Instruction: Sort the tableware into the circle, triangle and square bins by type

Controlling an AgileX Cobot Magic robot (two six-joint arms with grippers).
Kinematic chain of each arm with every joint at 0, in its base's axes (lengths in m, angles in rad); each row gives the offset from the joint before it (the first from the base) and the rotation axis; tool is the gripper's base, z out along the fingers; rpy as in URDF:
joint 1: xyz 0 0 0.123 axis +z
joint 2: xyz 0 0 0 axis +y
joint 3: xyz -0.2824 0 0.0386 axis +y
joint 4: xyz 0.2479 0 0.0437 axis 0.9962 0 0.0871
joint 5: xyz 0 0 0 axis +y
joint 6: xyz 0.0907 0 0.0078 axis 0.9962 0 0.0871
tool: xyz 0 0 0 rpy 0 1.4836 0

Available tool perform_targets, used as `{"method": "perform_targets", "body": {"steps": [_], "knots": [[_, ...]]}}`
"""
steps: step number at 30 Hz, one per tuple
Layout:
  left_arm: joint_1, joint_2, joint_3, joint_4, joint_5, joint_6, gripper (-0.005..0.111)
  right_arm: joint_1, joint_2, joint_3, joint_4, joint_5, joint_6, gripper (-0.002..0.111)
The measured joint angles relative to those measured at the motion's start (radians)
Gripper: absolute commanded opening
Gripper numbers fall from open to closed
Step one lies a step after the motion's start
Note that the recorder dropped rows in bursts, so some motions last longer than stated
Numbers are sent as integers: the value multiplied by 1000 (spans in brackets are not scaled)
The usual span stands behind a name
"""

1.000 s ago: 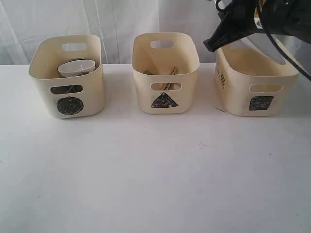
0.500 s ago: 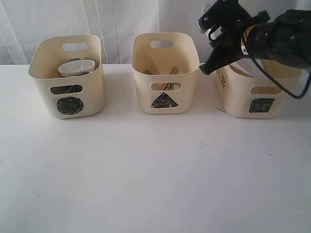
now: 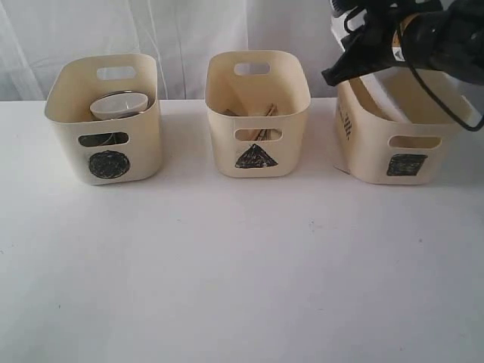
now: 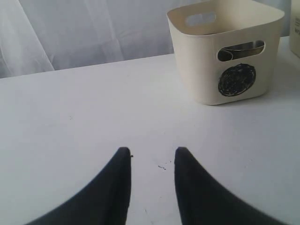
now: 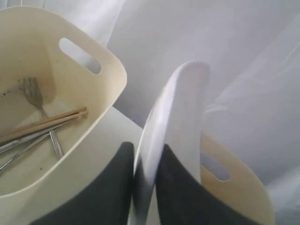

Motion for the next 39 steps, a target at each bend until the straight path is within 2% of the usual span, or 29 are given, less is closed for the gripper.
{"method": "perform_targets", "body": {"steps": [17, 21, 24, 32, 39], "knots": [[0, 0, 0, 0, 0, 0, 37, -1, -65, -7, 1, 0, 88, 23], [0, 0, 0, 0, 0, 0, 37, -1, -155, 53, 5, 0, 148, 14], [0, 0, 0, 0, 0, 0, 37, -1, -250, 145, 7, -9, 179, 1], [0, 0, 0, 0, 0, 0, 37, -1, -643, 503, 109, -139, 203, 0], [0, 0, 0, 0, 0, 0, 37, -1, -1047, 765, 259, -160, 93, 0]]}}
